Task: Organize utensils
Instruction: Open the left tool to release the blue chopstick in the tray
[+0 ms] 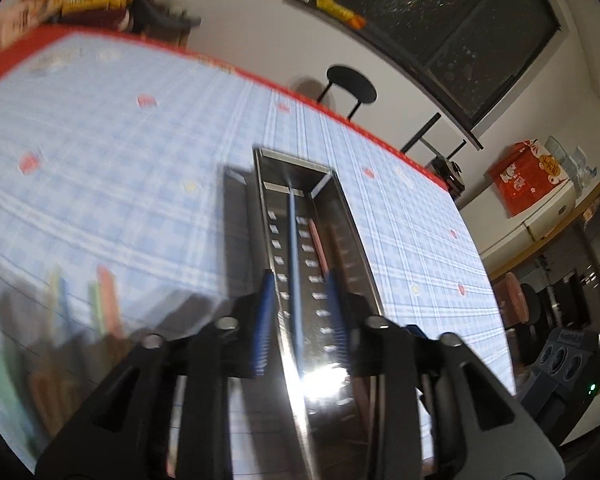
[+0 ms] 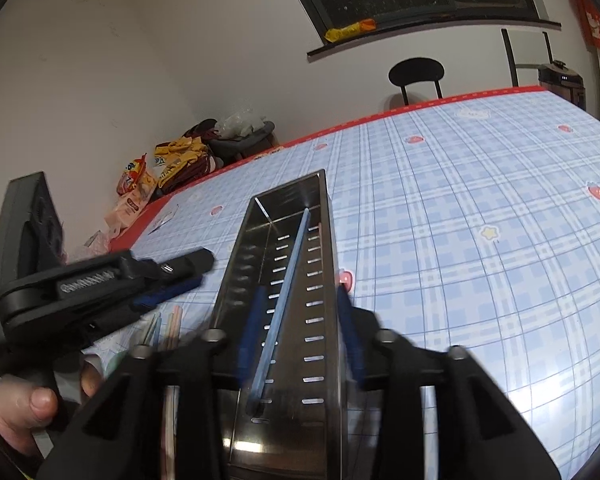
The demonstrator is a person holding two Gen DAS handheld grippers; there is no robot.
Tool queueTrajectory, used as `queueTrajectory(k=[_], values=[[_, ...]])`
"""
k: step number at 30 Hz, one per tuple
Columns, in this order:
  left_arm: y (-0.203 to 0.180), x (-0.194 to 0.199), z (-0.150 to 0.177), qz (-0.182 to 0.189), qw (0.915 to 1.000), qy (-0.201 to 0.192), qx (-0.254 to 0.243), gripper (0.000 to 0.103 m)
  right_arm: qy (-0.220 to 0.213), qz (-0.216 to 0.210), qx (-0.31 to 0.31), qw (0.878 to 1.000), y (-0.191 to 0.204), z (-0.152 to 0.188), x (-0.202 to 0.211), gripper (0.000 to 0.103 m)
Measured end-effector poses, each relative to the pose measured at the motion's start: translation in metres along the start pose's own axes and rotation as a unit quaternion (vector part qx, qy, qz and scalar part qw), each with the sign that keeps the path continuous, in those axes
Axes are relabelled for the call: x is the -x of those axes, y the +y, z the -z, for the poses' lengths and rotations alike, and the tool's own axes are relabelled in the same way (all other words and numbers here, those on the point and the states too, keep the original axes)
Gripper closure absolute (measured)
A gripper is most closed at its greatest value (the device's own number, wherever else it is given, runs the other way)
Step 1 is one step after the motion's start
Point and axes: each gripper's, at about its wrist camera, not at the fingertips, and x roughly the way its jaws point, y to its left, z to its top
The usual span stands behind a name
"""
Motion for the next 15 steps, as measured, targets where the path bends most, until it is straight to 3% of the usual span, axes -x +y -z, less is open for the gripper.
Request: queueTrajectory(k=[5,8,9,15], values=[[0.013,0.031,-0.006,-0.047,0.9971,-0.045,-0.04,0.019,-0.017,0.005,0.019,1.0,0.012,0.001,0.01,0.018],[0.023,0.052,-0.006,-0.064,0.9932,-0.067,-0.071,0.012,-0.028,0.031,0.045,0.998,0.024,0.003,0.012,0.006],[0.024,0.055,-0.006,-0.068,0.9922,-0.068,-0.08,0.006,-0.025,0.043,0.057,0.997,0.031,0.005,0.012,0.006],[0.04,0.075,0.012,-0.085,0.9833,-0.075,-0.142,0.006,-0.007,0.081,0.084,0.993,0.046,0.019,0.018,0.006]])
